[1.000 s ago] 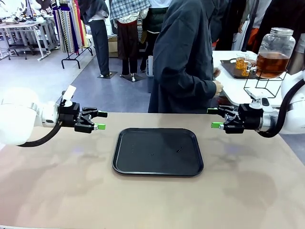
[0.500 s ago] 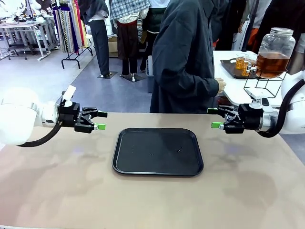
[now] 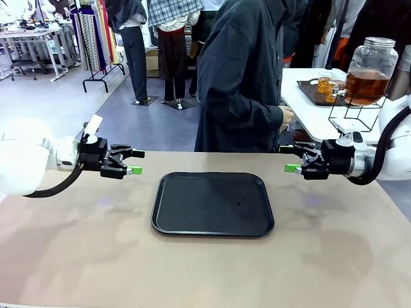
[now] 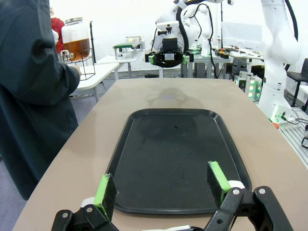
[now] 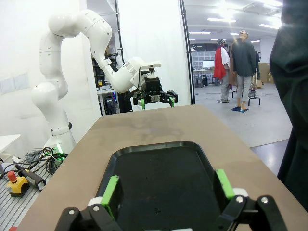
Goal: Pour the drink into the iced cup.
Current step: Open the gripper to release the iced cup you were holding.
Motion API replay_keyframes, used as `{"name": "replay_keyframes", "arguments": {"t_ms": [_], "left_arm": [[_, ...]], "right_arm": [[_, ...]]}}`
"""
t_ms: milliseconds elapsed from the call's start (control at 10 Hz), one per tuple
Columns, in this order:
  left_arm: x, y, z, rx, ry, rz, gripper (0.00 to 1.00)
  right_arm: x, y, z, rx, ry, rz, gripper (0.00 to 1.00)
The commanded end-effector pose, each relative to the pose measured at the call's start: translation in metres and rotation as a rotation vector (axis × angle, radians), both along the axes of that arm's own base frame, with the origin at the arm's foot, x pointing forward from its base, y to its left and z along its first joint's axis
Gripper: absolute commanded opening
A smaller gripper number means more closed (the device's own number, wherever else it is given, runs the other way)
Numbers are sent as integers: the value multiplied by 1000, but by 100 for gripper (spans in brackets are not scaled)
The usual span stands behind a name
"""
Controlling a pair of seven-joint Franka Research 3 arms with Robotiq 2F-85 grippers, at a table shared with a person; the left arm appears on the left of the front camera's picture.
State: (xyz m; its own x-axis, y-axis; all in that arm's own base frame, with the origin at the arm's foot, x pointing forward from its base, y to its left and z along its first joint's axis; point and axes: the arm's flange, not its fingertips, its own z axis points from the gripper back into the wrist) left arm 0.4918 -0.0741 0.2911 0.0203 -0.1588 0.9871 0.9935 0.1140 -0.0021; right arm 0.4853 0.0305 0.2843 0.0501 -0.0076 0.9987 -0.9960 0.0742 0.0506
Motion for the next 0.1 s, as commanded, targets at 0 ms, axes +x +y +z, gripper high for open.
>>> {"name": "replay_keyframes", "arguments": {"t_ms": [0], "left_arm": [[1,-1,2,4,9,4,100]], "right_arm": [[0,2,6,-1,-4,3,100]]}}
